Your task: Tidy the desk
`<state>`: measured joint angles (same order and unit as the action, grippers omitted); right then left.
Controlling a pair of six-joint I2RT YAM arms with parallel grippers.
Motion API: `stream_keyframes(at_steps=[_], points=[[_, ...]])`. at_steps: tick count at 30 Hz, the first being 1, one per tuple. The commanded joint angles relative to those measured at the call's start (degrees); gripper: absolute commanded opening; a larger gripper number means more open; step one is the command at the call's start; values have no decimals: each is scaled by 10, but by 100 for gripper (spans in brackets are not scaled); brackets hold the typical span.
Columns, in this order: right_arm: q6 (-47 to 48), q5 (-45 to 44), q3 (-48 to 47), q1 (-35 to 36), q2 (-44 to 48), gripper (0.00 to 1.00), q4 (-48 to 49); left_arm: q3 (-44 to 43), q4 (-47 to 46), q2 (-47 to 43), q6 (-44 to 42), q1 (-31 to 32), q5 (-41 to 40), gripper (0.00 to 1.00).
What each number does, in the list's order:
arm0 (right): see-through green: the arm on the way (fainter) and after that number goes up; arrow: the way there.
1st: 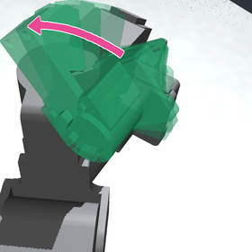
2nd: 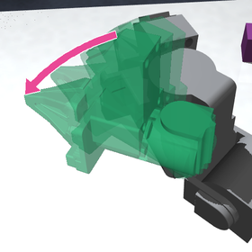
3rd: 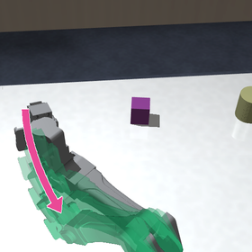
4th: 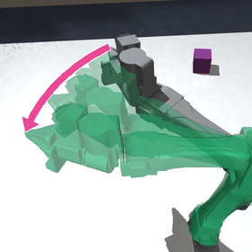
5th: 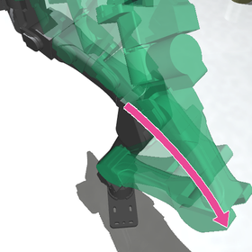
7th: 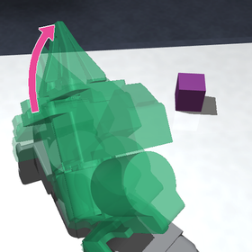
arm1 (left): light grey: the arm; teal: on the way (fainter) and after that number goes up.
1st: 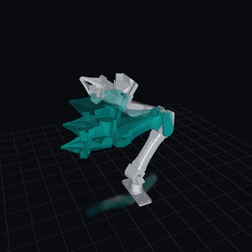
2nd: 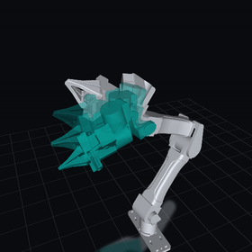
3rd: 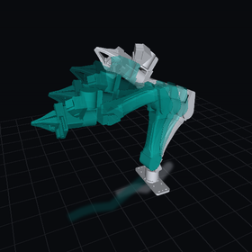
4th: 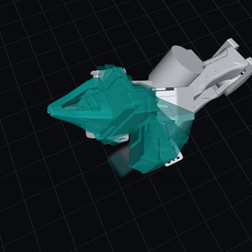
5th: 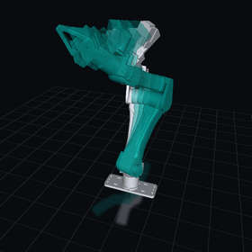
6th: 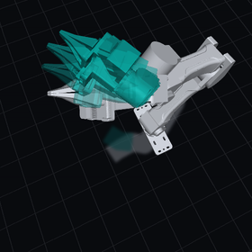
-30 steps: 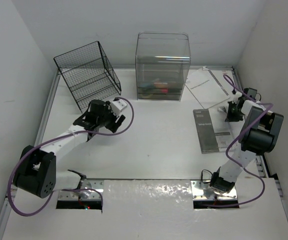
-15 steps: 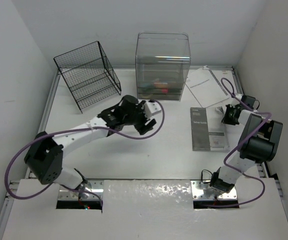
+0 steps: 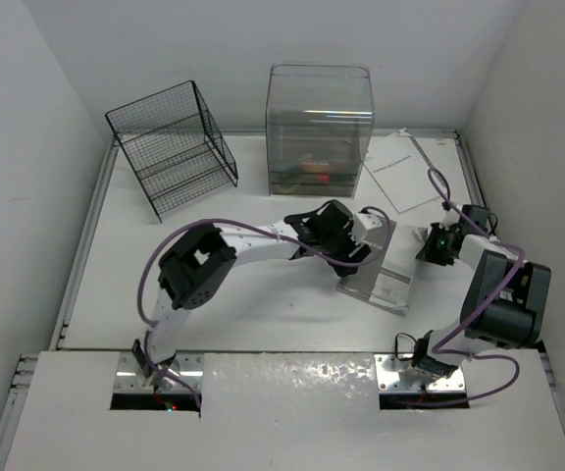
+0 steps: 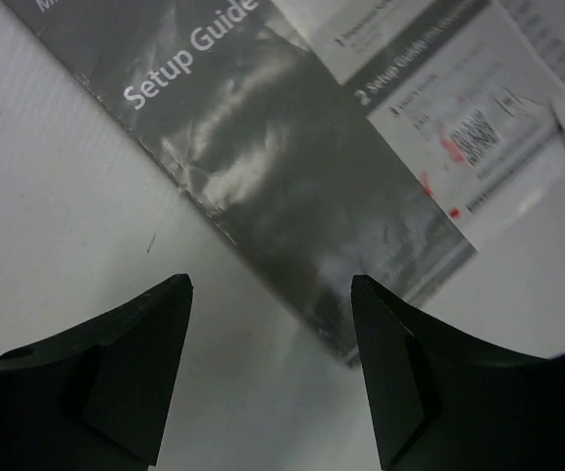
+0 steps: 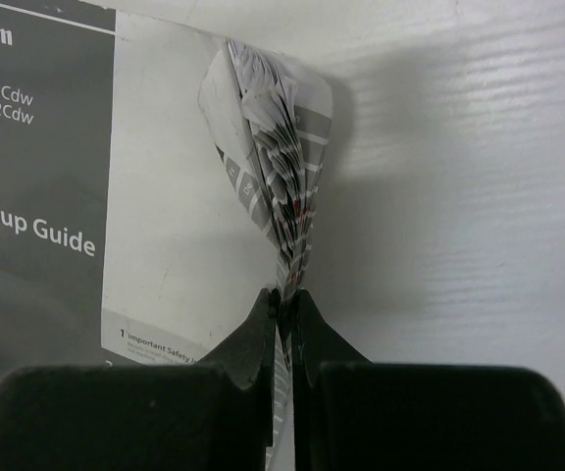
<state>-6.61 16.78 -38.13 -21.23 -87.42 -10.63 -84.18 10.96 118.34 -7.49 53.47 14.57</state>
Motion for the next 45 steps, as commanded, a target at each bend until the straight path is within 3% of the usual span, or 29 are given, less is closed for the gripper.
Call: stream_keyframes(at_steps=[1, 7, 15, 19, 26, 28, 36, 37, 38, 41, 45], points=[[-18, 11, 28, 4, 10, 0, -47, -46, 3, 22, 65, -3, -34, 64], [-29, 23, 48, 4, 24, 0, -31, -85, 36, 70, 74, -3, 7, 67], [-38, 30, 60, 4, 42, 0, -20, -93, 57, 146, 185, -8, 195, 66], [-49, 39, 85, 4, 47, 0, 1, -74, 18, 159, 226, -24, 287, 47], [-79, 88, 122, 4, 29, 0, 58, -116, 1, 178, 246, -31, 324, 19], [-83, 93, 134, 4, 29, 0, 65, -139, 5, 192, 249, -31, 330, 2], [-82, 98, 144, 5, 50, 0, 59, -172, 30, 201, 230, -31, 303, 0], [-79, 88, 140, 4, 52, 8, 53, -169, 32, 195, 223, -31, 287, 0], [-80, 79, 135, 5, 58, 31, 44, -165, 34, 189, 209, -31, 276, 0], [-72, 46, 104, 5, 57, 63, 26, -157, 37, 168, 182, -32, 234, 0], [-43, 20, 34, 5, 13, 72, -13, -162, 47, 164, 165, -33, 203, 0]])
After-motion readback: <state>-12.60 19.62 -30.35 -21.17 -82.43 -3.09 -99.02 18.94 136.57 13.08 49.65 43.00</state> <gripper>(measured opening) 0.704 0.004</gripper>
